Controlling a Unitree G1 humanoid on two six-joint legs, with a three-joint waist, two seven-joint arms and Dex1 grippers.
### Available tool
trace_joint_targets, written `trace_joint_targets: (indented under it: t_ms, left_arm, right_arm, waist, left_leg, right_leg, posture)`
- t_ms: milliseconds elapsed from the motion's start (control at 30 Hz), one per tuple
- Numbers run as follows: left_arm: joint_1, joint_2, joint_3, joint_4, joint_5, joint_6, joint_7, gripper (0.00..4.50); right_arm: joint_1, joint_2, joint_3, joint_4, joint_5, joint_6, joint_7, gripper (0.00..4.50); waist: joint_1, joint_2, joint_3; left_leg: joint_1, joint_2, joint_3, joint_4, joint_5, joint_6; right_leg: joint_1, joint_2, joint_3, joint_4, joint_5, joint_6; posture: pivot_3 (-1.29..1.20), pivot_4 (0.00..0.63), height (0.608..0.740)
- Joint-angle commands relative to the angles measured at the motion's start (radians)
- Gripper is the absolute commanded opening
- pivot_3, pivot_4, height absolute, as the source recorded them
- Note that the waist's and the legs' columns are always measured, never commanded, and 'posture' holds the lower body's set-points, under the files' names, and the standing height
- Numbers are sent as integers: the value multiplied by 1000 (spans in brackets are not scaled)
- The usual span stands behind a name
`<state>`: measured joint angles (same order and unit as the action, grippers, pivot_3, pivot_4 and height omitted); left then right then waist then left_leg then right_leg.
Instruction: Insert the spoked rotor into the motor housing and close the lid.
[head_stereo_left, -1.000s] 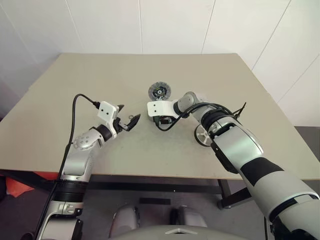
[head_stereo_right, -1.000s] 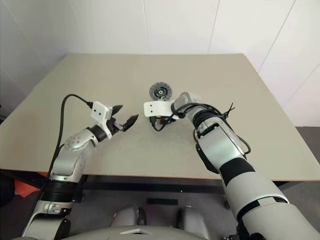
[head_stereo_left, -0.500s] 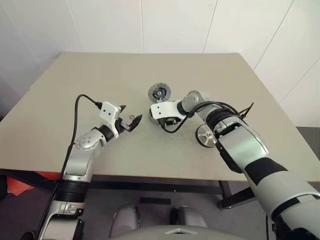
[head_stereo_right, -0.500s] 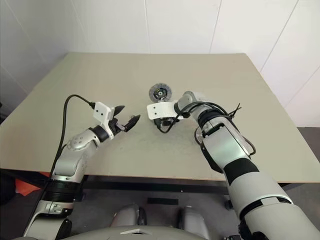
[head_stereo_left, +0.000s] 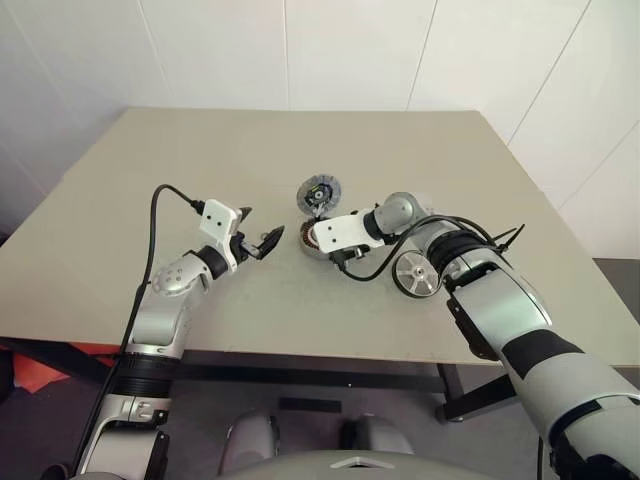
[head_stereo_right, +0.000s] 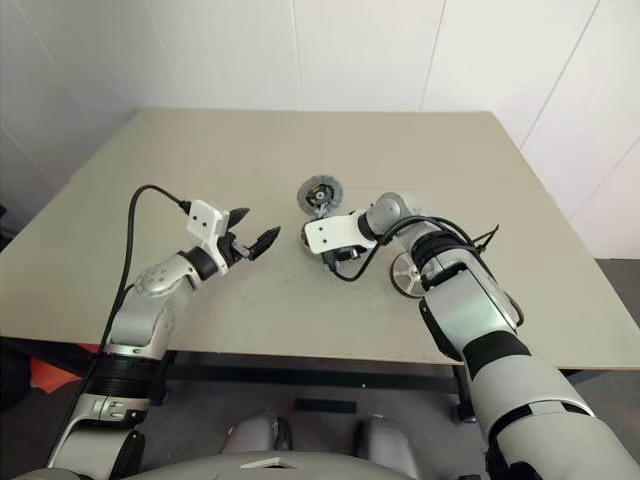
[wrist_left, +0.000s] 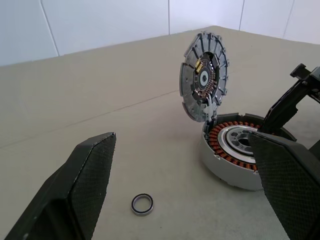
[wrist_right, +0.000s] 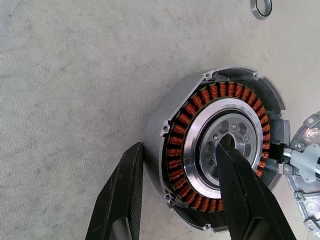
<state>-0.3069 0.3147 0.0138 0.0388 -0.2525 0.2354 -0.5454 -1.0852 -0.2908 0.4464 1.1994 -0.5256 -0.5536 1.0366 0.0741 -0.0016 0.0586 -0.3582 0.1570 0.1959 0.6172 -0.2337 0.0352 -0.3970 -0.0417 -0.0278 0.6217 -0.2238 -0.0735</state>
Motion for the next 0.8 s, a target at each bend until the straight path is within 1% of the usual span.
trace_joint_targets:
  t_ms: [33, 167, 367, 467, 600, 800]
  left_arm:
    - [-17, 7, 17, -9, -4, -25, -6, 4500]
    - [-19, 8, 19, -6, -4, -26, -9, 4500]
    - [-24, 8, 18, 1, -3, -27, -12, 4500]
    - [-29, 6, 16, 8, -2, -30, -14, 4500]
    - [-28, 2, 12, 12, -2, -35, -14, 4500]
    - [-30, -3, 9, 17, -1, -40, -14, 4500]
  right_arm:
    - [101, -6, 62, 44, -24, -8, 105, 1996]
    - [128, -40, 83, 23, -42, -13, 84, 1996]
    - [144, -75, 104, 2, -72, -3, 49, 1996]
    - [116, -107, 132, -33, -101, -38, 14, 1996]
    - [75, -143, 154, -92, -105, -89, 8, 1996]
    - [34, -151, 168, -130, -92, -100, -6, 1996]
  waist:
    - [3, 0, 0]
    - [11, 0, -1]
    - [25, -1, -5]
    - [26, 0, -5]
    - [27, 0, -5]
    - [25, 0, -5]
  left_leg:
    - [1, 0, 0, 0, 0, 0]
    - [10, -1, 0, -1, -2, 0]
    - [11, -3, 0, -1, -3, 1]
    - [12, -5, 0, -1, -4, 2]
    - [11, -7, -1, -1, -4, 2]
    - [8, -10, 0, -1, -6, 5]
  right_leg:
    - [2, 0, 0, -1, 0, 0]
    - [10, -1, 0, -3, -3, 1]
    - [12, -3, 0, -3, -4, 1]
    - [14, -4, 0, -4, -4, 2]
    - [13, -7, 0, -4, -4, 2]
    - [11, -9, 0, -4, -4, 3]
  posture:
    - [0, 0, 740]
    - [0, 0, 740]
    - [0, 0, 740]
    - [0, 0, 740]
    - [0, 0, 740]
    - [0, 0, 740]
